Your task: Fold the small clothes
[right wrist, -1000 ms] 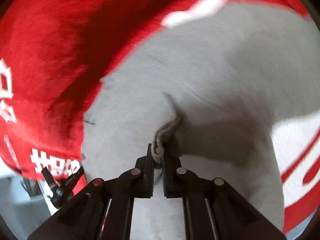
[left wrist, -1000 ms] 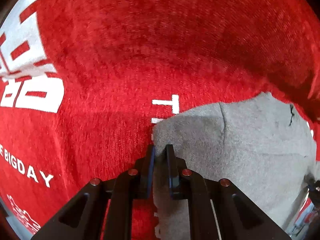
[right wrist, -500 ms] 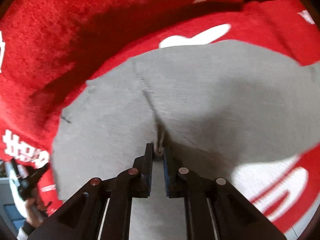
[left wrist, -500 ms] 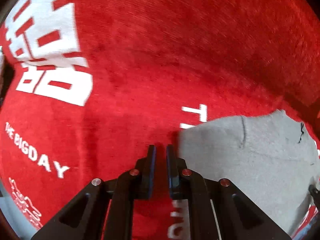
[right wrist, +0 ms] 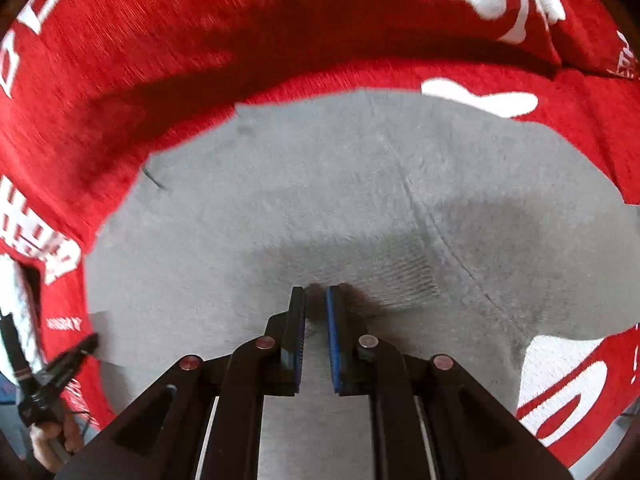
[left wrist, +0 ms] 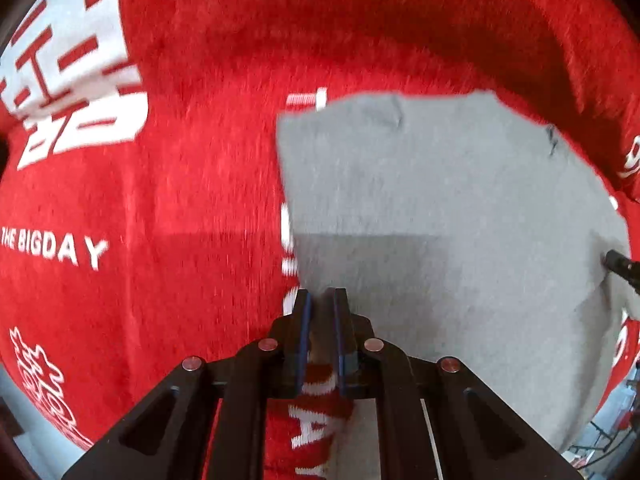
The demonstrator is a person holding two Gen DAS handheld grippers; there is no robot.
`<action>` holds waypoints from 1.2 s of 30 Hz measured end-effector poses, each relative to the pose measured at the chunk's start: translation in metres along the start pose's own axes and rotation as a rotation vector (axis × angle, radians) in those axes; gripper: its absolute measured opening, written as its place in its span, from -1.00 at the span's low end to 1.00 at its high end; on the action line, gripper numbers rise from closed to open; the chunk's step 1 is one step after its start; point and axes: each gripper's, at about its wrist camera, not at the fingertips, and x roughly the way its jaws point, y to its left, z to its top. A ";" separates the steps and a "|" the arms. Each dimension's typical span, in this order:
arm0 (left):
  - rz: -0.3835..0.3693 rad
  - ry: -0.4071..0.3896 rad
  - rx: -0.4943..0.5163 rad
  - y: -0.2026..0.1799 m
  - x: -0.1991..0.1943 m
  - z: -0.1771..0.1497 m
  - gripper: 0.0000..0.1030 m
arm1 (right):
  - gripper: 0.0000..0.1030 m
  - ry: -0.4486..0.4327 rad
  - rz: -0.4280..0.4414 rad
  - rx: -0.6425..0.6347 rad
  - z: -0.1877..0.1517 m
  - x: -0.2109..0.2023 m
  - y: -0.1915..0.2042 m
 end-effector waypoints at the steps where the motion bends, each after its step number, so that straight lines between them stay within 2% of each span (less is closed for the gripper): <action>1: -0.005 -0.024 0.006 0.001 -0.001 -0.003 -0.75 | -0.80 -0.010 0.009 -0.002 0.000 -0.002 -0.004; 7: 0.021 -0.005 0.005 0.014 -0.013 -0.003 -0.75 | -0.77 0.014 -0.058 0.062 -0.005 -0.016 -0.022; 11: 0.028 -0.018 0.034 0.004 -0.030 -0.008 -0.75 | -0.77 0.035 -0.006 0.119 -0.020 -0.034 -0.038; 16: 0.002 0.026 0.074 -0.028 -0.041 -0.021 -0.75 | -0.75 0.070 0.030 0.184 -0.046 -0.040 -0.038; 18: 0.005 0.056 0.092 -0.046 -0.042 -0.026 -0.75 | -0.58 0.080 0.045 0.213 -0.055 -0.036 -0.032; 20: 0.006 0.064 0.106 -0.063 -0.045 -0.031 -0.75 | -0.13 0.083 0.058 0.238 -0.063 -0.039 -0.034; 21: 0.001 0.066 0.116 -0.072 -0.046 -0.034 -0.75 | -0.04 0.080 0.069 0.250 -0.067 -0.041 -0.036; 22: -0.008 0.070 0.121 -0.079 -0.047 -0.036 -0.75 | 0.02 0.078 0.073 0.254 -0.069 -0.036 -0.030; 26: -0.048 0.094 0.149 -0.110 -0.048 -0.044 -0.75 | 0.03 0.084 0.096 0.278 -0.078 -0.035 -0.035; 27: -0.045 0.098 0.162 -0.120 -0.047 -0.046 -0.69 | 0.03 0.085 0.102 0.289 -0.079 -0.032 -0.036; 28: -0.044 0.102 0.171 -0.127 -0.047 -0.047 0.06 | 0.06 0.084 0.107 0.296 -0.079 -0.032 -0.038; 29: -0.042 0.108 0.175 -0.133 -0.046 -0.048 1.00 | 0.15 0.080 0.111 0.303 -0.080 -0.032 -0.041; 31: -0.048 0.085 0.178 -0.147 -0.049 -0.049 0.97 | 0.27 0.066 0.116 0.318 -0.082 -0.034 -0.051; 36: -0.022 0.092 0.225 -0.185 -0.045 -0.050 0.97 | 0.28 0.050 0.129 0.381 -0.083 -0.039 -0.087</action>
